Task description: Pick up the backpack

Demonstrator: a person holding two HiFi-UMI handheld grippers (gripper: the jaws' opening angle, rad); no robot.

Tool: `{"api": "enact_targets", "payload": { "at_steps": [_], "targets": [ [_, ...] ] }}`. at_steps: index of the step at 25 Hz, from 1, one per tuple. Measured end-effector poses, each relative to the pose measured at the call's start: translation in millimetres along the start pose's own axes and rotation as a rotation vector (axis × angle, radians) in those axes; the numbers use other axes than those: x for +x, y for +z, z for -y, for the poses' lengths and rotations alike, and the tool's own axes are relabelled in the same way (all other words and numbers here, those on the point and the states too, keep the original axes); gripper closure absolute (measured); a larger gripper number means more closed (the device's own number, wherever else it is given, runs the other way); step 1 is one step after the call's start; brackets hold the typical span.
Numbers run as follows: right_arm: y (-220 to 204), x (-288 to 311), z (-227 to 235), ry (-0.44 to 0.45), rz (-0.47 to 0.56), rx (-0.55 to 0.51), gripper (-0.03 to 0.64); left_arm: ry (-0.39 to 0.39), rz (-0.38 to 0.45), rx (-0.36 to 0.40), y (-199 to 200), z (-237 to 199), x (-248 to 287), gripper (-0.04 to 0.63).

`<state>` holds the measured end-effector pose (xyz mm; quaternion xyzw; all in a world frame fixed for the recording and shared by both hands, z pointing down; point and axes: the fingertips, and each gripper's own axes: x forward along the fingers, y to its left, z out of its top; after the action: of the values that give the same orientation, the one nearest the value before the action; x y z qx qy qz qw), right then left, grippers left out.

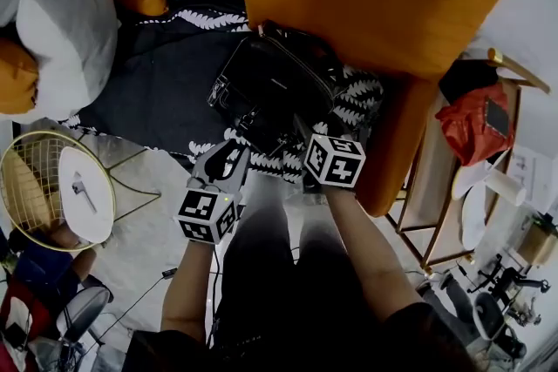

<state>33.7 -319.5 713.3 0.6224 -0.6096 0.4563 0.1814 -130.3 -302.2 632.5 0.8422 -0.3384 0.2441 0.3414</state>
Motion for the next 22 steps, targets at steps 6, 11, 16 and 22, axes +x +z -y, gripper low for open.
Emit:
{"api": "enact_targets", "payload": {
  "at_steps": [6, 11, 16, 22],
  "targets": [
    [2, 4, -1, -0.061, -0.004, -0.025, 0.418, 0.004, -0.002, -0.012, -3, -6, -1, 0.489],
    [7, 4, -12, -0.044, -0.004, -0.049, 0.505, 0.016, 0.008, -0.016, 1, -12, -5, 0.489],
    [6, -2, -21, -0.019, -0.016, -0.034, 0.553, 0.027, 0.023, -0.019, 6, -13, -12, 0.489],
    [2, -14, -35, 0.017, -0.025, -0.091, 0.584, 0.054, 0.055, -0.027, 12, -10, -22, 0.489]
  ]
}}
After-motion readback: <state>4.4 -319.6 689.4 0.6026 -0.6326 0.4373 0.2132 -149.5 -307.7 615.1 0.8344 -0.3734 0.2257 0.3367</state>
